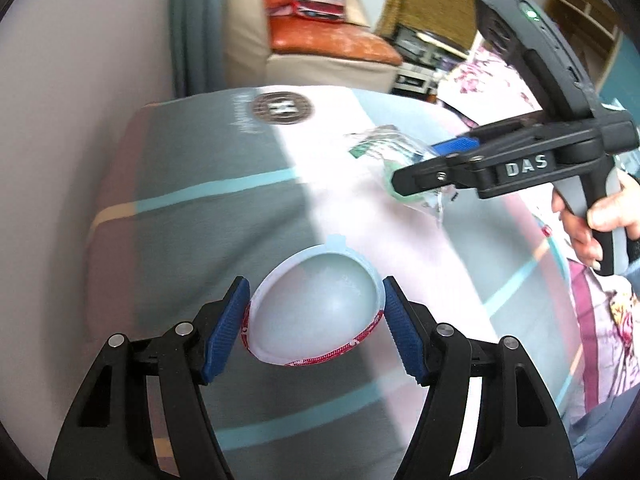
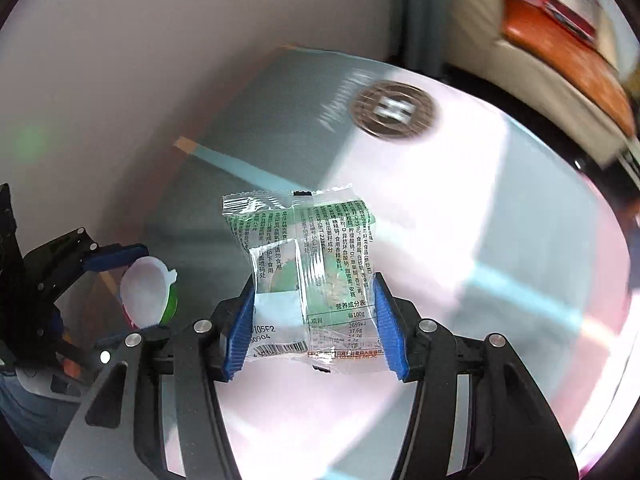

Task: Collect trash
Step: 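Carry the cup lid and wrapper over the teal bin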

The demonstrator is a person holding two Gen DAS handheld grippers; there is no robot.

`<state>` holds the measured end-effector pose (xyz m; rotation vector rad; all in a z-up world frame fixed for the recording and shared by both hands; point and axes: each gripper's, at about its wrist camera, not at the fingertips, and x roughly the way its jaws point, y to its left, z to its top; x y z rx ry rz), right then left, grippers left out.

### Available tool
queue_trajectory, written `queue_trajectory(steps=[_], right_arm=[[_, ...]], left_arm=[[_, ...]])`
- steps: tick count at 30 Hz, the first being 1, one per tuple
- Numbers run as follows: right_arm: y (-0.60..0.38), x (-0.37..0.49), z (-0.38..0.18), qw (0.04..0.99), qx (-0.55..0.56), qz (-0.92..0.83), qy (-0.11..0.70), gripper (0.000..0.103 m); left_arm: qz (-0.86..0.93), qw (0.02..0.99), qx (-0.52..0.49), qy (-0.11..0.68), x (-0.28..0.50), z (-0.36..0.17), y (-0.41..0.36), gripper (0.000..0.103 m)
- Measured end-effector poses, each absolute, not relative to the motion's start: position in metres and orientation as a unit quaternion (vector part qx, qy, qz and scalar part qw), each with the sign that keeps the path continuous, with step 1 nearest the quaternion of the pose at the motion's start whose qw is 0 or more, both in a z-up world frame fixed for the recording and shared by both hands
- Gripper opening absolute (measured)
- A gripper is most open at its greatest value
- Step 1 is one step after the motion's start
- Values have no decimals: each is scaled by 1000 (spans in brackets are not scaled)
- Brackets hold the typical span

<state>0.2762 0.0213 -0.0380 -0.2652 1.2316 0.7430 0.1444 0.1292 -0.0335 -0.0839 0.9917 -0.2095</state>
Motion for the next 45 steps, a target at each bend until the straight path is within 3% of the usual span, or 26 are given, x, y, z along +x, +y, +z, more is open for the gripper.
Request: queue_trajectory(steps=[23, 45], right_arm=[[-312, 167, -12, 827, 75, 198, 520, 52], [-500, 109, -17, 861, 160, 85, 476, 52]], left_arm=[[-246, 841, 74, 476, 118, -9, -150, 68], [-292, 803, 129, 503, 125, -33, -304, 68]])
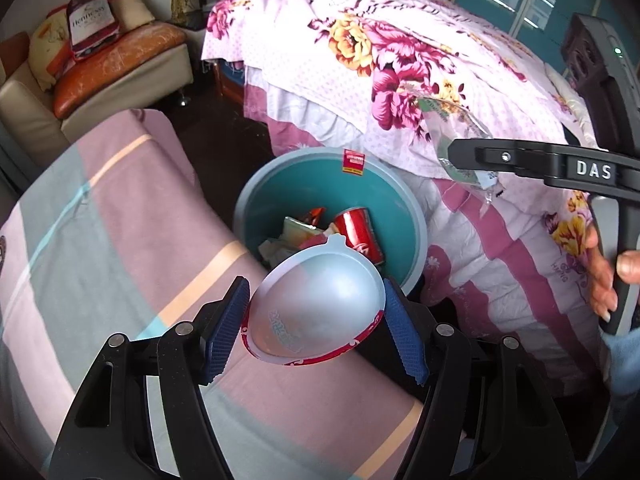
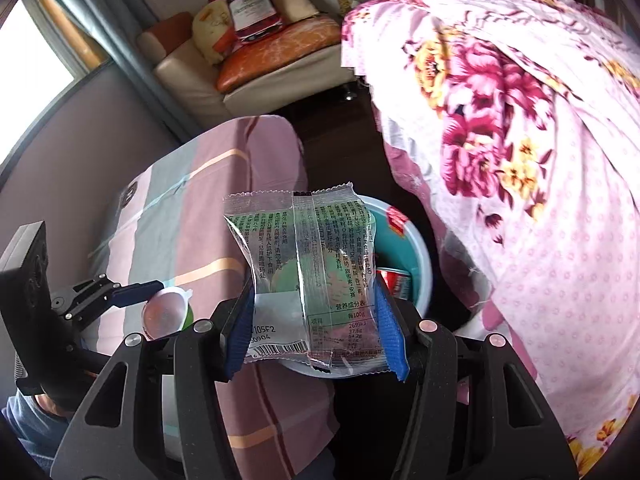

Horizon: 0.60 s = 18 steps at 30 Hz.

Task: Collect trash
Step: 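Carry the cup lid and wrapper over the teal bin, then open the left gripper to drop the lid while the right opens to drop the wrapper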

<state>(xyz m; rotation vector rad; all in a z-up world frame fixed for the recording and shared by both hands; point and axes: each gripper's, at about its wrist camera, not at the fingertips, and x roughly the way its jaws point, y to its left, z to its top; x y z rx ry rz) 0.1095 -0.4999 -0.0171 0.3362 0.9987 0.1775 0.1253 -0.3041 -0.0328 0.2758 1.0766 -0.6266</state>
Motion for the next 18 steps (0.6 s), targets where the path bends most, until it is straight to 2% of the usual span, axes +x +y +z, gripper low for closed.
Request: queue_trajectory(steps=[15, 16, 18], right_arm=[[-521, 132, -40, 845, 176, 66, 500, 52], [-521, 133, -40, 845, 176, 65, 501, 52], [-522, 134, -41, 844, 177, 63, 502, 52]], left_arm=[[-310, 784, 122, 523, 149, -62, -334, 69], [-313, 784, 121, 522, 149, -63, -336, 70], [-310, 785, 122, 523, 150, -63, -339, 78]])
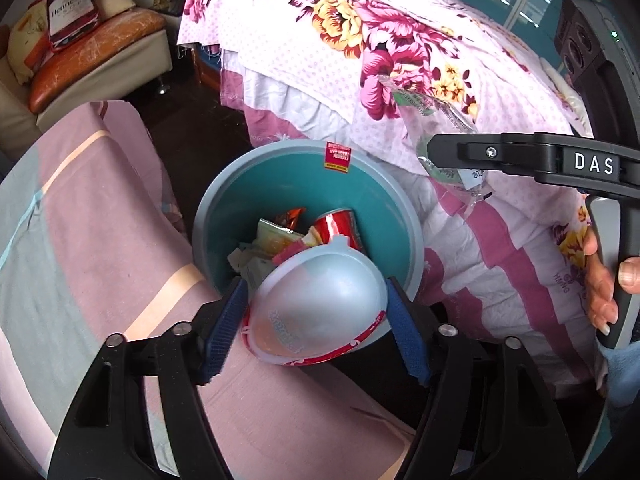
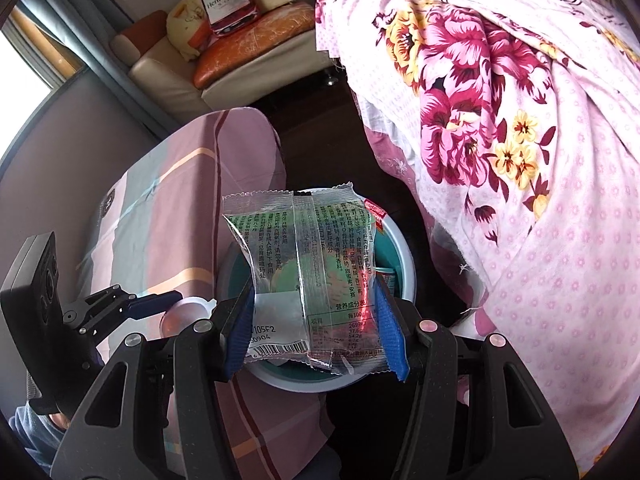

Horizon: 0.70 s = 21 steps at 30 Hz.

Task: Collect trash
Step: 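Open the left gripper to drop the lid while the right opens to drop the wrapper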

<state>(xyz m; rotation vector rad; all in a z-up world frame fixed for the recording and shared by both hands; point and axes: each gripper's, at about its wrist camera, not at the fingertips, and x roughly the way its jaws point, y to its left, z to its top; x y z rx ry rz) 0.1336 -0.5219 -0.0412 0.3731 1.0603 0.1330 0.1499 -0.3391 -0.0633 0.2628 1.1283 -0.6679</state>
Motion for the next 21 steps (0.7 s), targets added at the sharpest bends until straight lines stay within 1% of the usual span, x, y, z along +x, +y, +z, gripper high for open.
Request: queue_trajectory(steps=[1, 2, 21], right_arm=[[-522, 134, -42, 843, 176, 62, 504, 52], [-521, 134, -42, 843, 176, 61, 505, 52], [-498, 152, -49, 836, 154, 66, 522, 53]], left_arm=[[-307, 786, 123, 523, 150, -64, -340, 86], [-303, 788, 123, 521, 150, -64, -339, 89], [-266, 802, 95, 527, 148, -60, -309, 90]])
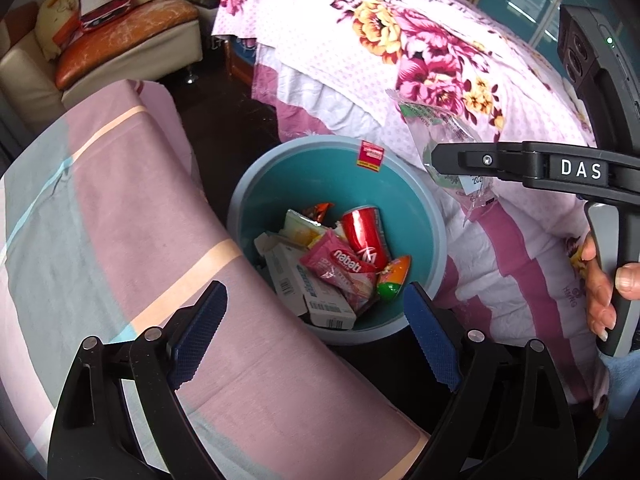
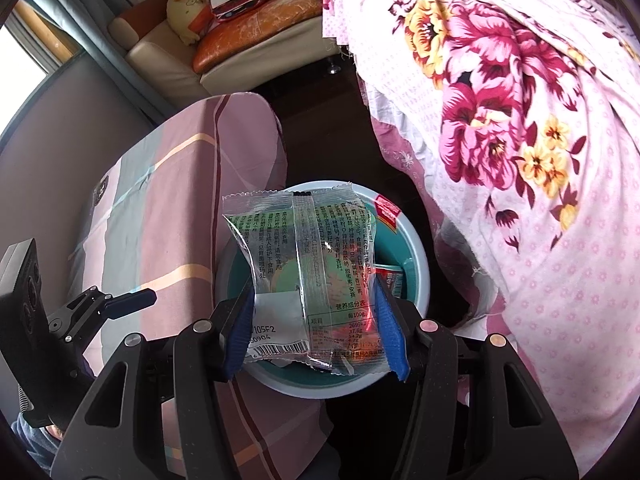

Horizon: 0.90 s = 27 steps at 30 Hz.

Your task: Collect trash

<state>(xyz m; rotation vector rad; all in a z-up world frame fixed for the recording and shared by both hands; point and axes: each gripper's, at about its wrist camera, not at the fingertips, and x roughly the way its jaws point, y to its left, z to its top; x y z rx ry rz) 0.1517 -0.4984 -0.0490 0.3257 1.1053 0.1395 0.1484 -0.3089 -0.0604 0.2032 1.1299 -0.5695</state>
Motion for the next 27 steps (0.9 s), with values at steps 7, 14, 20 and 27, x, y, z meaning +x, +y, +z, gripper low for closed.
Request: queue_trajectory(steps=[7, 14, 20, 27], right_arm=[[-484, 159, -49, 835, 140, 65, 529, 53], [-475, 163, -46, 832, 145, 61, 532, 75], [-463, 159, -37, 834, 129, 62, 532, 81], [-444, 144, -19, 848, 99, 73, 515, 96]], left_arm=[[-252, 811, 76, 523, 148, -56, -290, 92], [-242, 812, 71, 526, 147, -53, -278, 92], [-225, 829, 62, 508, 141, -39, -264, 92], [-206, 837, 37, 505, 137, -27, -241, 99]])
